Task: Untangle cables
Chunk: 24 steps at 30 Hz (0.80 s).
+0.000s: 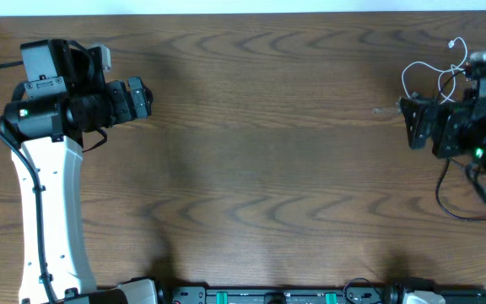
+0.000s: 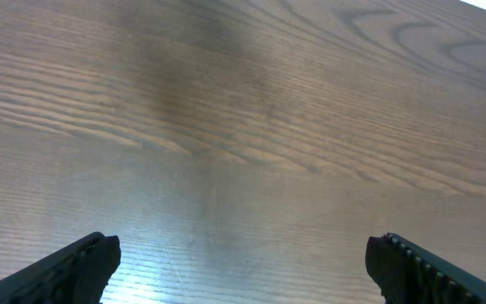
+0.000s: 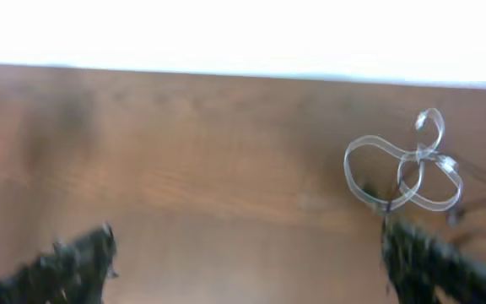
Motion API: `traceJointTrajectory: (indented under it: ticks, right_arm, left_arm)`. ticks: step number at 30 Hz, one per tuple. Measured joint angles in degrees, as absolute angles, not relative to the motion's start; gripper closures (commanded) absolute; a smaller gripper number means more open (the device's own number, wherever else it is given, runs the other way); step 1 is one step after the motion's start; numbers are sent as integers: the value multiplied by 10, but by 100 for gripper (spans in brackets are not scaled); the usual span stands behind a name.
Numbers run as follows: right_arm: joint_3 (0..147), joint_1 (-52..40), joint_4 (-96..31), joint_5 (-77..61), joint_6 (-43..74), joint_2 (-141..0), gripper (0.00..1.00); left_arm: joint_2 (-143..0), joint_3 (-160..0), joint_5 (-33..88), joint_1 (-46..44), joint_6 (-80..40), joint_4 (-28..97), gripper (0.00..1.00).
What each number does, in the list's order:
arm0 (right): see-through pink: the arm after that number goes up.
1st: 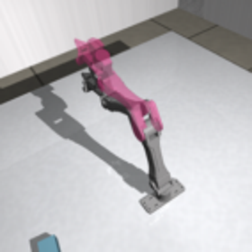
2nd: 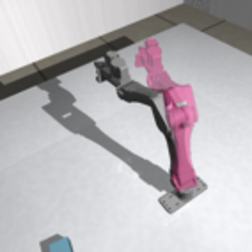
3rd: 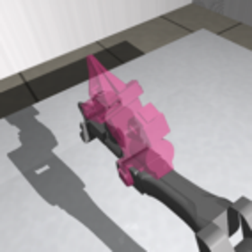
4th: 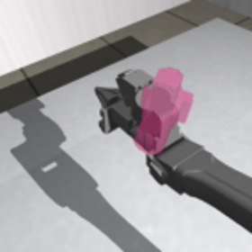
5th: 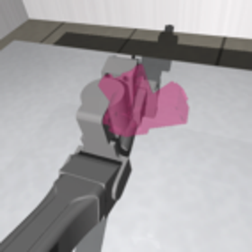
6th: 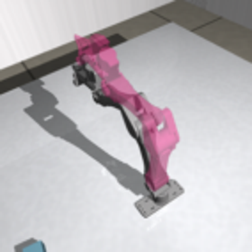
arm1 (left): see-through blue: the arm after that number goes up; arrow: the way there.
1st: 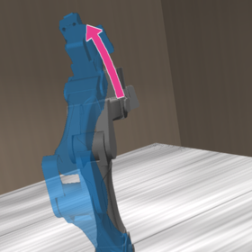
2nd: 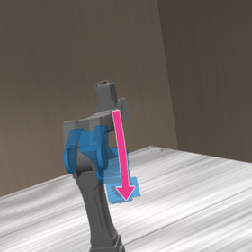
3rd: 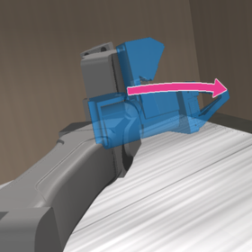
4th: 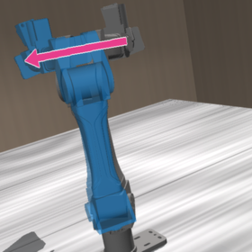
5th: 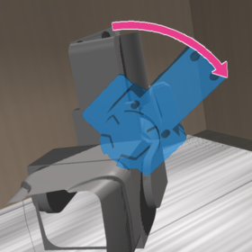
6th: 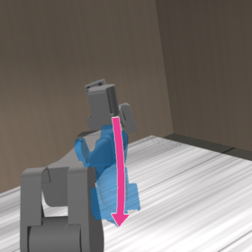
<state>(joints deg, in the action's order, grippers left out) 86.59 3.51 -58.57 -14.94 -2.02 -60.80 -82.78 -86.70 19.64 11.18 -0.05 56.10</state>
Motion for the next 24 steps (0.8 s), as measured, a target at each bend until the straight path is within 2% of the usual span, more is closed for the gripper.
traceJointTrajectory:
  ticks: [15,24]
  right_arm:
    - [362,35,-131,-115,-19,-290,1]
    - [158,24,3,-115,-19,-160,1]
  left_arm:
    - [-828,-867,196,111,-1,560,2]
    - [-828,-867,196,111,-1,560,2]
